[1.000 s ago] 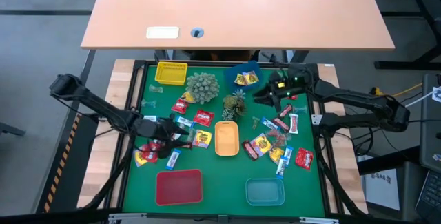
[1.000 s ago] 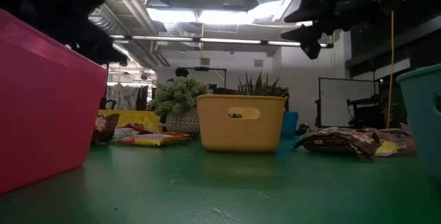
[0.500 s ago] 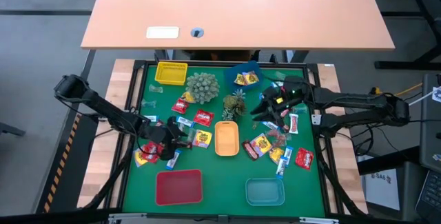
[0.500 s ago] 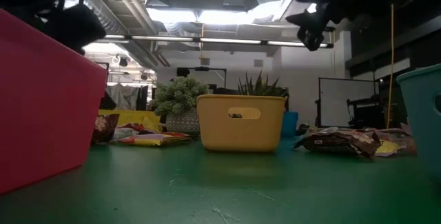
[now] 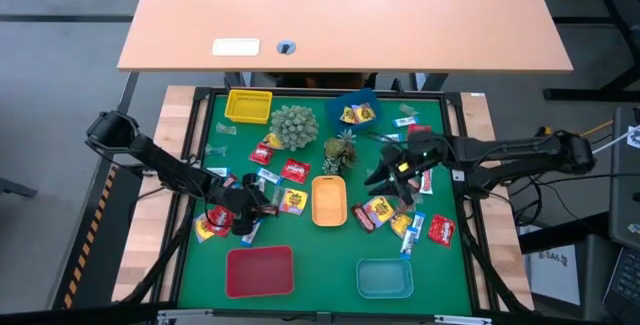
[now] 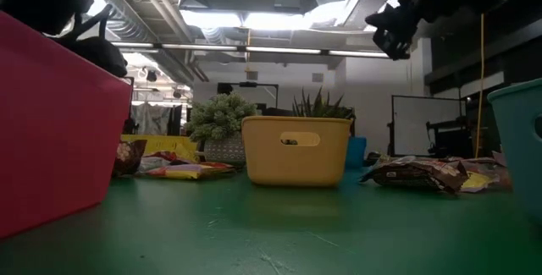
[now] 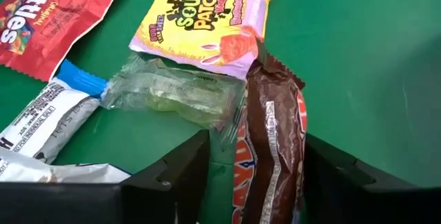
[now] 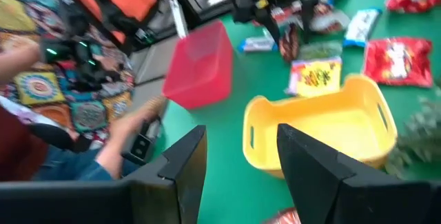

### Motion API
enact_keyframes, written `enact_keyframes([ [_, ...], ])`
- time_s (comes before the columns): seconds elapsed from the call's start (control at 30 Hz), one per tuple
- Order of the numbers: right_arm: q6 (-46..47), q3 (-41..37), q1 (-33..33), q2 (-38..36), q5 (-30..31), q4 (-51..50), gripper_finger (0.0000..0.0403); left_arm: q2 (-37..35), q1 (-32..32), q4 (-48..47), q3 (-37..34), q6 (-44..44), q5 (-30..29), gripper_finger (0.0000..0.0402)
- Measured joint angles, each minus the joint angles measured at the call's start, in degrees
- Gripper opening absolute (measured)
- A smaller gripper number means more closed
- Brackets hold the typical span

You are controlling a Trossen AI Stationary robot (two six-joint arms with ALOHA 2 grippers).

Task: Sort candy
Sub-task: Put the brown chocolate bar into the red bin

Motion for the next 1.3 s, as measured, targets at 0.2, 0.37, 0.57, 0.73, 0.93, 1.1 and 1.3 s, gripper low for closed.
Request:
enact_keyframes([
  [0.2,0.8,0.0,5.8,0.0,10.0,-4.3,0.0177,0.0,0.0,0.2,0.0,0.0,0.1,0.0145],
  [0.37,2.7,0.0,9.8,0.0,16.0,-5.4,0.0177,-0.2,0.0,1.2,0.8,0.1,0.1,0.0113],
  [0.57,3.0,0.0,14.2,0.2,22.9,-6.1,0.0177,-0.2,0.0,1.3,4.1,0.4,0.1,0.0087],
  [0.73,3.1,0.0,16.4,0.5,23.7,-6.6,0.0177,-0.2,0.0,0.8,5.4,4.3,1.8,0.007],
  [0.93,3.1,0.0,17.4,0.5,23.8,-7.2,0.0177,-0.2,0.1,0.7,9.9,4.5,3.2,0.0055],
  [1.1,3.1,0.0,17.3,0.5,23.8,-7.9,0.0177,-0.2,0.0,0.9,17.0,4.5,9.6,0.0053],
  [1.3,3.1,0.0,17.3,0.5,23.8,-8.8,0.0177,-0.2,-3.0,1.0,23.1,-3.8,17.4,0.0053],
])
